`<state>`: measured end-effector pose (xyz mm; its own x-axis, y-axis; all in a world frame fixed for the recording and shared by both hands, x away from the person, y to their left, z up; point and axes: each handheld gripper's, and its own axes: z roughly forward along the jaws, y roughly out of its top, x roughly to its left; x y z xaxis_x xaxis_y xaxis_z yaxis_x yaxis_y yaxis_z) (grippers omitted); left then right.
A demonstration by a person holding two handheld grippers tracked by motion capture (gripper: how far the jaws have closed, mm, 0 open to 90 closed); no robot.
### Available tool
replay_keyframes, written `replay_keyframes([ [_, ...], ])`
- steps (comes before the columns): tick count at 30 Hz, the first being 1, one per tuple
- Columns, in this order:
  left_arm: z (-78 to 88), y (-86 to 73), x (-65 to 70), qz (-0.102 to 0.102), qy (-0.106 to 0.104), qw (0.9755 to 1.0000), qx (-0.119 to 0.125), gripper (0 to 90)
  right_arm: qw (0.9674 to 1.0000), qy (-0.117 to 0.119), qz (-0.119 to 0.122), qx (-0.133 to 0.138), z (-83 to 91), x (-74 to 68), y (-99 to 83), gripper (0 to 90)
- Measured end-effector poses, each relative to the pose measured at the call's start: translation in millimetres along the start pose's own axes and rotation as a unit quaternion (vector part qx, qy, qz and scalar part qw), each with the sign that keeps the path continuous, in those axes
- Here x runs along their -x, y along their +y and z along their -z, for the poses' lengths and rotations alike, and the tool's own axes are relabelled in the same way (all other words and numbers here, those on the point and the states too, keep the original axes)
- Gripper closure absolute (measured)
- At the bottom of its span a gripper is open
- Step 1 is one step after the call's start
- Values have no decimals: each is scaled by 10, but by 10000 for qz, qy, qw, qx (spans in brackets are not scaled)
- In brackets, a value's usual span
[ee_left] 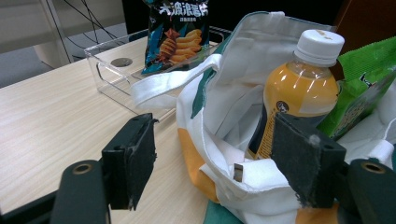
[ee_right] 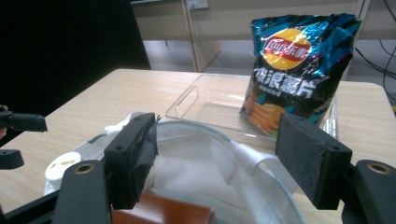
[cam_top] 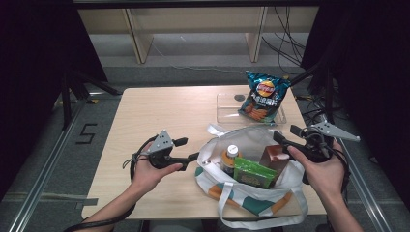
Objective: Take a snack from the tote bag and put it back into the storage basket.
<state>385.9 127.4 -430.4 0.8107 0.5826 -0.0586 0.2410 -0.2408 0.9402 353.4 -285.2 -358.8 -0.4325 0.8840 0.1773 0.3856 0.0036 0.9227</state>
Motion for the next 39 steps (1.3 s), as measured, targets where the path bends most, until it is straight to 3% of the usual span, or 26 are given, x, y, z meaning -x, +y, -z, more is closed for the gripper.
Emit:
replay_keyframes([
  [2,1,2,1,-3,-1,10000,1,302,10000,-17,-80,-35,2,-26,-14,303],
  [4,3,1,0,1,2,10000,6,302,10000,16,17,-62,3,-33,-28,301],
  [6,3,-3,-5,0,1,10000,2,302,9999,1,-103,-106,12,-71,-46,300],
  [7,3,-3,-8,-2,6,10000,-8,301,9999,52,98,-63,14,-58,-60,296],
  [11,0,0,-5,1,1,10000,12,302,9999,53,-41,-133,49,-125,-98,289],
  [12,-1,-2,-3,10,0,10000,3,302,9999,60,102,-97,56,-119,-102,287],
  [13,-1,-2,-3,10,0,10000,3,301,9999,66,-60,-137,74,-159,-112,284],
  [14,-8,-6,-6,14,-38,10000,25,301,9999,66,-60,-137,74,-159,-112,284],
  [20,-10,-1,2,21,-41,10000,37,301,9997,138,144,-104,102,-224,-145,271],
  [21,-11,-2,1,21,-39,10000,34,301,9998,148,32,-161,108,-252,-151,271],
  [26,-11,-2,0,-1,-19,10000,-6,301,9996,119,56,-233,99,-288,-198,263],
  [27,-11,-2,0,-1,-19,10000,-10,301,9995,77,176,-260,93,-277,-203,261],
  [30,-15,-5,-2,4,-19,10000,-18,301,9994,100,2,-337,90,-310,-235,257],
  [32,-16,-6,1,8,-25,10000,-26,301,9992,58,225,-311,75,-287,-255,254],
  [34,-16,-6,2,5,-24,10000,-28,301,9993,-1,105,-372,73,-308,-281,252],
  [36,-15,-5,2,4,-23,10000,-24,300,9991,9,212,-375,63,-298,-307,248],
  [37,-15,-5,2,4,-22,10000,-25,301,9989,41,2,-469,73,-329,-312,244],
  [38,-14,-5,1,5,-18,10000,-24,300,9991,-14,205,-381,57,-308,-330,237],
  [39,-14,-5,1,5,-18,10000,-24,300,9991,-14,205,-381,57,-308,-330,237],
])
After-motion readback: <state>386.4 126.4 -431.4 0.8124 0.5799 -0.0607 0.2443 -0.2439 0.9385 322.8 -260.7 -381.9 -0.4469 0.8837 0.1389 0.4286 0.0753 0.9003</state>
